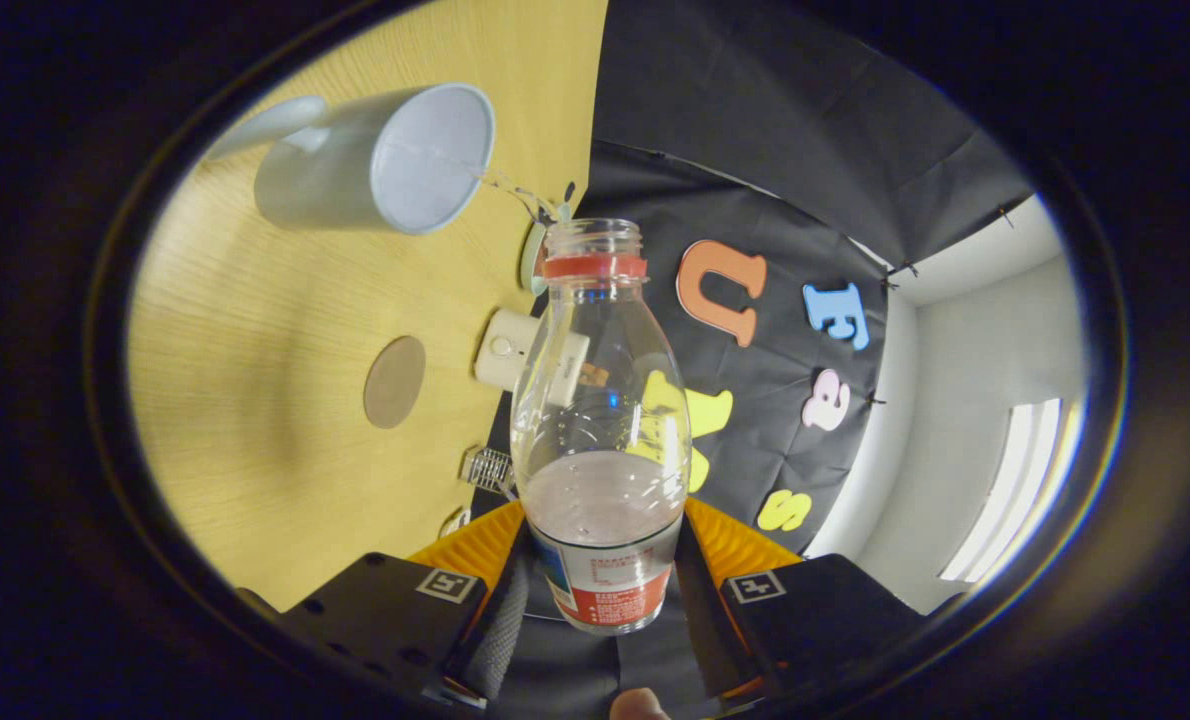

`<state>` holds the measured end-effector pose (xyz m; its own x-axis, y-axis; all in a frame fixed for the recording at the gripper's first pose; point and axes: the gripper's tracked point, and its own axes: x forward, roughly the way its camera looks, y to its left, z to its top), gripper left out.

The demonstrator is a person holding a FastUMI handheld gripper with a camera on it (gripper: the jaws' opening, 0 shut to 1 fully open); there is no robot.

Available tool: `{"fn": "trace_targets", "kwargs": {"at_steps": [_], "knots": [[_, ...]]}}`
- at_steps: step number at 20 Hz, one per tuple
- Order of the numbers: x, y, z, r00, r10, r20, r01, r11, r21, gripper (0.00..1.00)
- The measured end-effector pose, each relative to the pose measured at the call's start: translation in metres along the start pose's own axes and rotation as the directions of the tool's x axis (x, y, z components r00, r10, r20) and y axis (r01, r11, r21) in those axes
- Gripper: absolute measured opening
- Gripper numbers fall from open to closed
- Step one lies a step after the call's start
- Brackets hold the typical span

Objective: Take the bottle from table, then pour the juice into the cup, finally place the bottle on the coaster

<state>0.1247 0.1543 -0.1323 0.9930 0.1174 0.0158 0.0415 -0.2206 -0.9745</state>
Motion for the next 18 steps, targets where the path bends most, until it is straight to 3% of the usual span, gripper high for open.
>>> {"fn": "trace_targets", "kwargs": {"at_steps": [18], "knots": [[0.003,-0.023,0.001,0.999,-0.033,0.004,0.033,0.996,-0.082,0.76]]}}
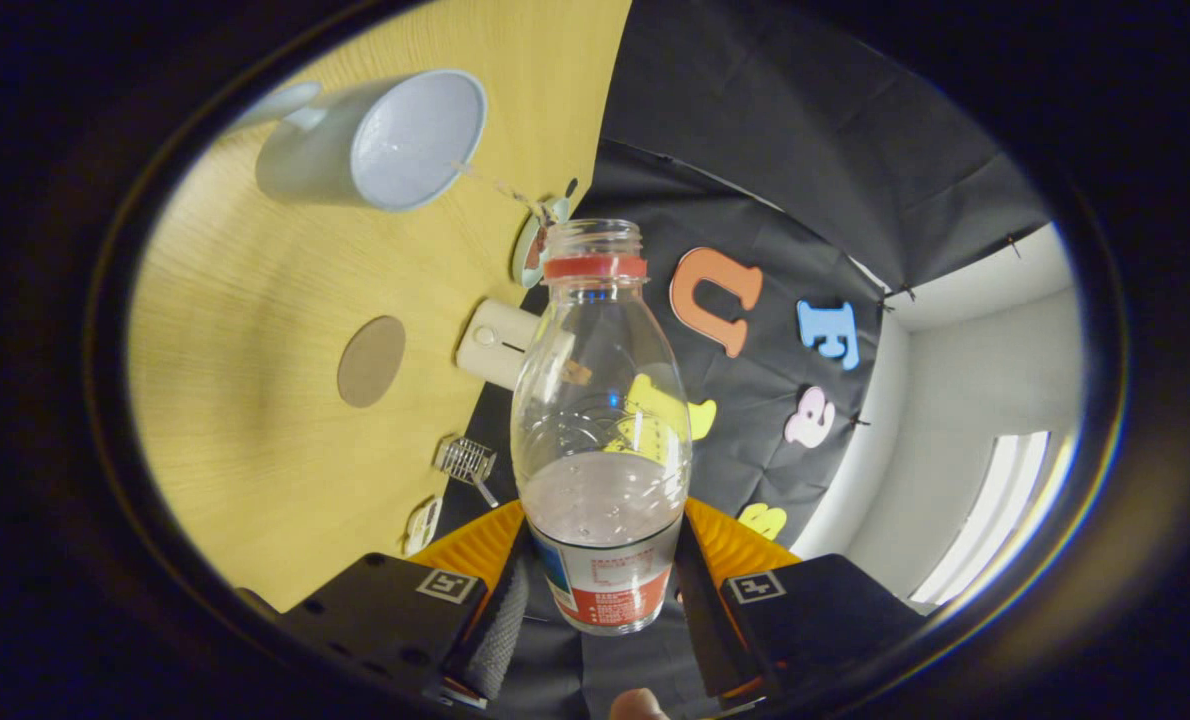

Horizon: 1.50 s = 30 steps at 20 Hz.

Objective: Take the bottle from table, then pour the juice into the cup, finally place the bottle on the coaster

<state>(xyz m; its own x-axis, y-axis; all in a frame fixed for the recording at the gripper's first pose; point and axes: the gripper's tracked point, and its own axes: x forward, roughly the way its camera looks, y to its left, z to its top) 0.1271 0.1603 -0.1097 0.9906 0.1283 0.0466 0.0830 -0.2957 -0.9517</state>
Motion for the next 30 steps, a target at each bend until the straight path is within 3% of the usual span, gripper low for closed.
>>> {"fn": "trace_targets", "kwargs": {"at_steps": [30], "knots": [[0.0,-0.022,0.009,0.999,-0.035,0.03,0.038,0.993,-0.111,0.76]]}}
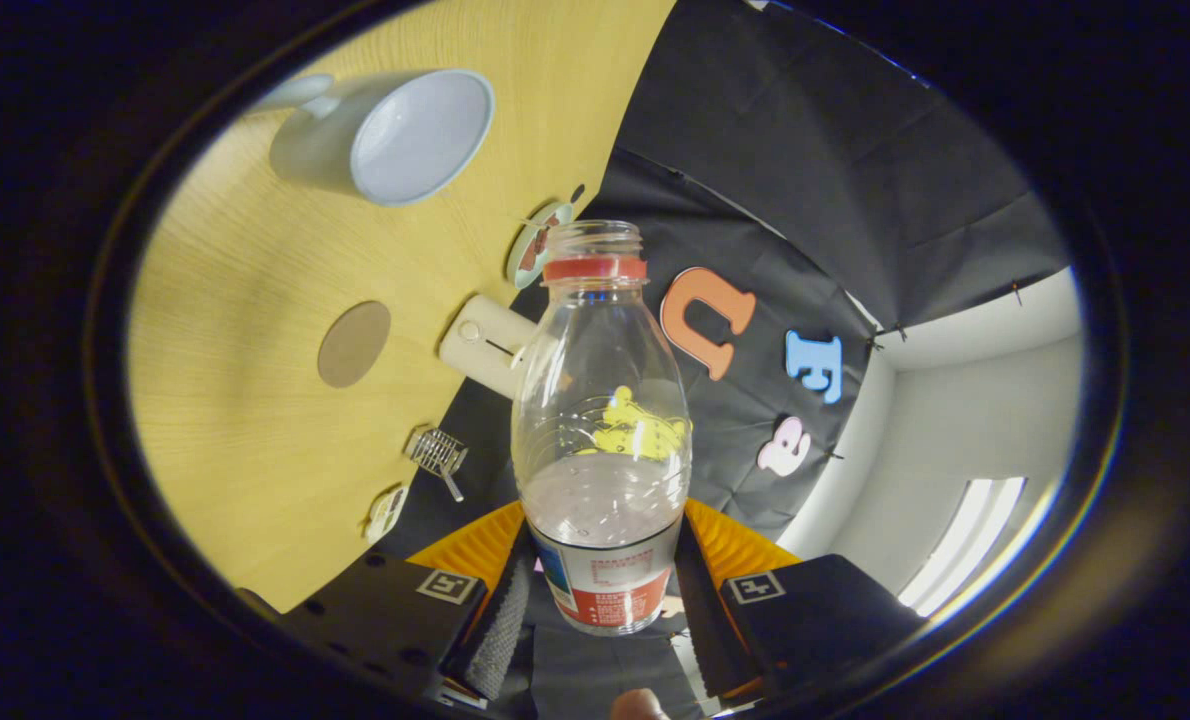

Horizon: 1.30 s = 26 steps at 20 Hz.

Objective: Take the bottle from table, then pour the juice into the cup, finally place the bottle on the coaster

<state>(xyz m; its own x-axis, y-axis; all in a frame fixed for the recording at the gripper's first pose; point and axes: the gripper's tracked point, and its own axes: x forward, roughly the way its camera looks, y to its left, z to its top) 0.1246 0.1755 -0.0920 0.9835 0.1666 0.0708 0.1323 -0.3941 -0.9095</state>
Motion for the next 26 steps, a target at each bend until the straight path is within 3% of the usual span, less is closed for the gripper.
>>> {"fn": "trace_targets", "kwargs": {"at_steps": [12,17,22,26], "knots": [[-0.003,-0.002,-0.005,1.0,0.012,-0.01,-0.012,0.999,0.035,0.76],[-0.006,0.014,-0.007,0.997,0.079,-0.024,-0.072,0.977,0.2,0.76],[-0.013,0.027,-0.011,0.986,0.167,-0.018,-0.145,0.897,0.418,0.76],[-0.026,0.039,-0.008,0.968,0.252,0.019,-0.208,0.754,0.623,0.76]]}}
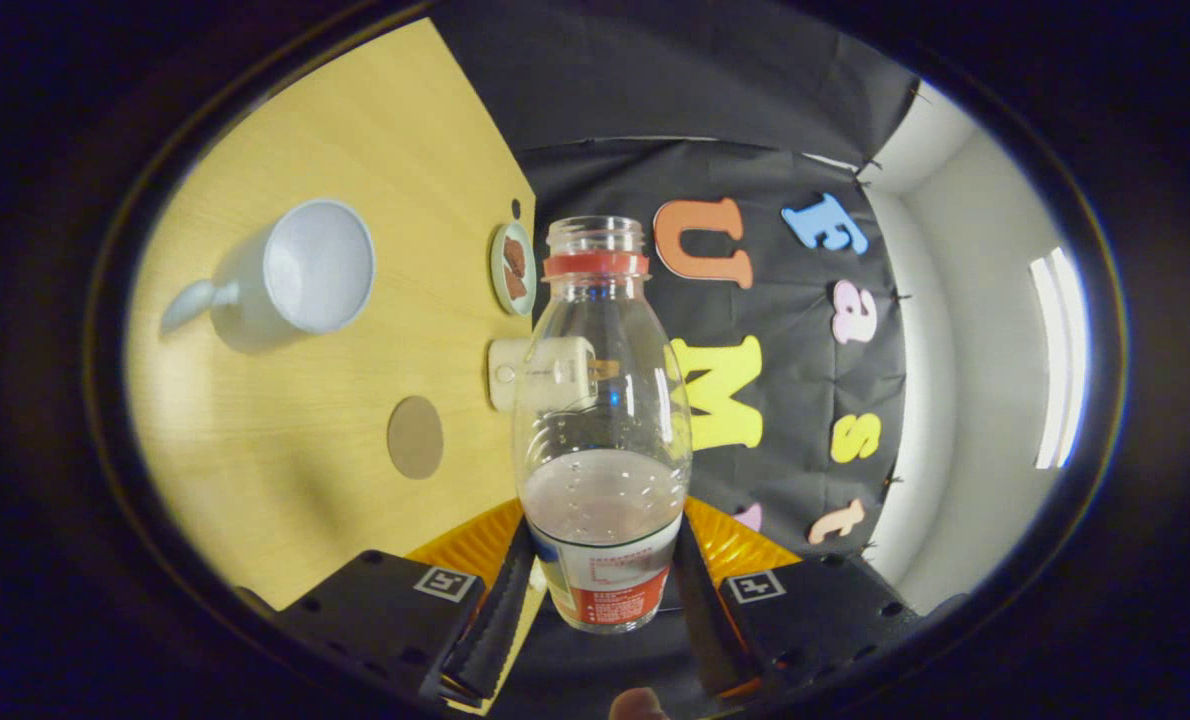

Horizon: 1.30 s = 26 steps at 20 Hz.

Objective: Take the bottle from table, then pour the juice into the cup, finally place the bottle on the coaster

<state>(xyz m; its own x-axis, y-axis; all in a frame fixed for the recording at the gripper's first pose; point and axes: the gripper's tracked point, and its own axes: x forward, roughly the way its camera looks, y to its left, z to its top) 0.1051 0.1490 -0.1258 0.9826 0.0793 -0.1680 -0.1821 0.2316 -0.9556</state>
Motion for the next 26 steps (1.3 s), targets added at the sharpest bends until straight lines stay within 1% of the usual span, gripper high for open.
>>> {"fn": "trace_targets", "kwargs": {"at_steps": [2,4,6,7,8,10,11,13,16,19,20,21,23,26], "knots": [[-0.006,0.008,-0.002,0.999,0.044,0.0,-0.044,0.993,0.112,0.76],[-0.011,0.012,-0.001,0.997,0.074,0.01,-0.074,0.974,0.212,0.77],[-0.015,0.014,0.0,0.994,0.106,0.026,-0.109,0.942,0.317,0.77],[-0.017,0.012,0.001,0.992,0.118,0.033,-0.122,0.917,0.38,0.77],[-0.018,0.012,0.0,0.99,0.133,0.044,-0.138,0.883,0.449,0.77],[-0.017,0.008,0.002,0.983,0.167,0.073,-0.178,0.792,0.583,0.77],[-0.019,0.004,0.003,0.98,0.178,0.089,-0.193,0.741,0.643,0.77],[-0.019,-0.006,0.005,0.974,0.187,0.131,-0.221,0.627,0.747,0.77],[-0.02,-0.027,0.009,0.969,0.165,0.185,-0.242,0.466,0.851,0.77],[-0.016,-0.037,0.011,0.961,0.16,0.226,-0.267,0.326,0.907,0.76],[-0.012,-0.037,0.011,0.959,0.161,0.232,-0.271,0.296,0.916,0.76],[-0.007,-0.04,0.009,0.959,0.161,0.232,-0.269,0.279,0.922,0.76],[0.004,-0.041,0.003,0.963,0.155,0.221,-0.256,0.264,0.93,0.76],[0.026,-0.039,0.002,0.96,0.158,0.23,-0.257,0.188,0.948,0.76]]}}
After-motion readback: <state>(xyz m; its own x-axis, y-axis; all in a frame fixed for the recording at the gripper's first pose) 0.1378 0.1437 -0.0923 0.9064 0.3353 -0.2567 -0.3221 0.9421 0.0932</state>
